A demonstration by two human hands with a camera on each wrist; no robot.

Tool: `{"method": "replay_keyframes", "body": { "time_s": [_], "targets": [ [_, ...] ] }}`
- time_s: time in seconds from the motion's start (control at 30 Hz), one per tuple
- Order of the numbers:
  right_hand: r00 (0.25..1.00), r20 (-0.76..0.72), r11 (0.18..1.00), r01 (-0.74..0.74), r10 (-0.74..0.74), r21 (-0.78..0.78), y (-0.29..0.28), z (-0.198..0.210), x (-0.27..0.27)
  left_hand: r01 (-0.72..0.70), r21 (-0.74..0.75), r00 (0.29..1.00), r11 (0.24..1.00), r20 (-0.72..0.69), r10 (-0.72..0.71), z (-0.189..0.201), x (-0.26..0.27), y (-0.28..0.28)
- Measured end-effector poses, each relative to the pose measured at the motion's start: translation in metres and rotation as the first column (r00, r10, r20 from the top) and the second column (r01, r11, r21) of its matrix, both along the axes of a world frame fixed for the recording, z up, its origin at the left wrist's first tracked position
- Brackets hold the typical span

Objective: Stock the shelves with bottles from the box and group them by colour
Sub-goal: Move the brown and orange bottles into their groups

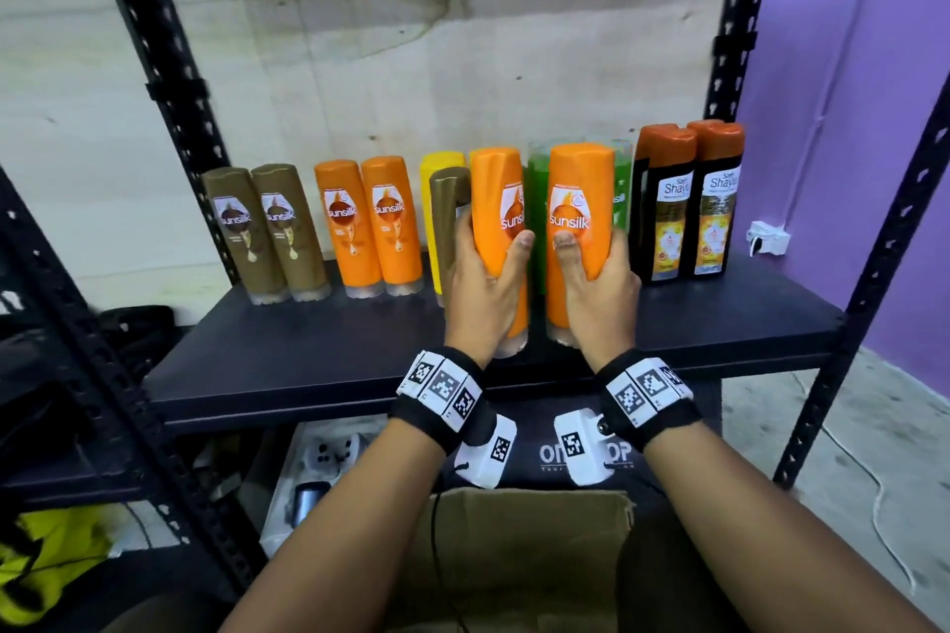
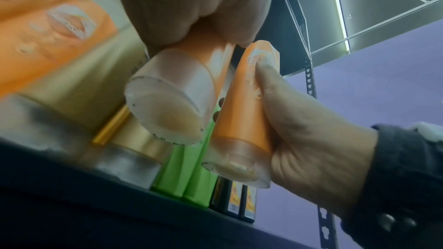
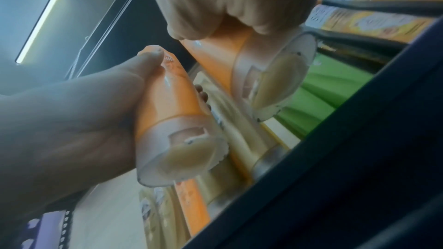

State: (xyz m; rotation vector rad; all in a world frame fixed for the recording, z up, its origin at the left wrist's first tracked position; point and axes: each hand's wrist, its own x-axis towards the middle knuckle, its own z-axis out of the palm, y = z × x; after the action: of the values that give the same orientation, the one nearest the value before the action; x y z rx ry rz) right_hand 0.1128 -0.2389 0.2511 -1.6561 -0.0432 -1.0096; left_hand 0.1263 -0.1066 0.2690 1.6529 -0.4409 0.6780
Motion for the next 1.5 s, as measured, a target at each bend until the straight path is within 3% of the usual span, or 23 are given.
{"method": "replay_keyframes", "body": {
  "time_s": [0.37, 0.7, 0.83, 1.2, 1.5],
  "targets": [
    [0.984, 0.002, 0.984, -0.176, 0.176, 0.024, 0.105, -0.001, 0.009, -0.107, -0.038, 0.994, 0.994, -0.014, 0.106, -0.004, -0.001, 0.110],
    [0.956, -0.032, 0.956, -0.291, 0.292, 0.039, 0.172, -0.025, 0.024, -0.194, -0.013, 0.981, 0.981, -0.023, 0.193, -0.021, 0.008, 0.175],
    [0.939, -0.051, 0.940, -0.335, 0.339, 0.070, 0.185, -0.029, 0.029, -0.210, -0.014, 0.977, 0.978, -0.034, 0.210, -0.031, 0.016, 0.188],
    [0.950, -0.099, 0.954, -0.298, 0.296, -0.007, 0.190, -0.037, 0.035, -0.237, -0.059, 0.971, 0.970, -0.053, 0.234, -0.042, 0.019, 0.189],
    [0.898, -0.141, 0.909, -0.414, 0.416, 0.042, 0.182, -0.043, 0.031, -0.276, -0.109, 0.957, 0.955, -0.117, 0.264, -0.044, 0.016, 0.183]
  ]
}}
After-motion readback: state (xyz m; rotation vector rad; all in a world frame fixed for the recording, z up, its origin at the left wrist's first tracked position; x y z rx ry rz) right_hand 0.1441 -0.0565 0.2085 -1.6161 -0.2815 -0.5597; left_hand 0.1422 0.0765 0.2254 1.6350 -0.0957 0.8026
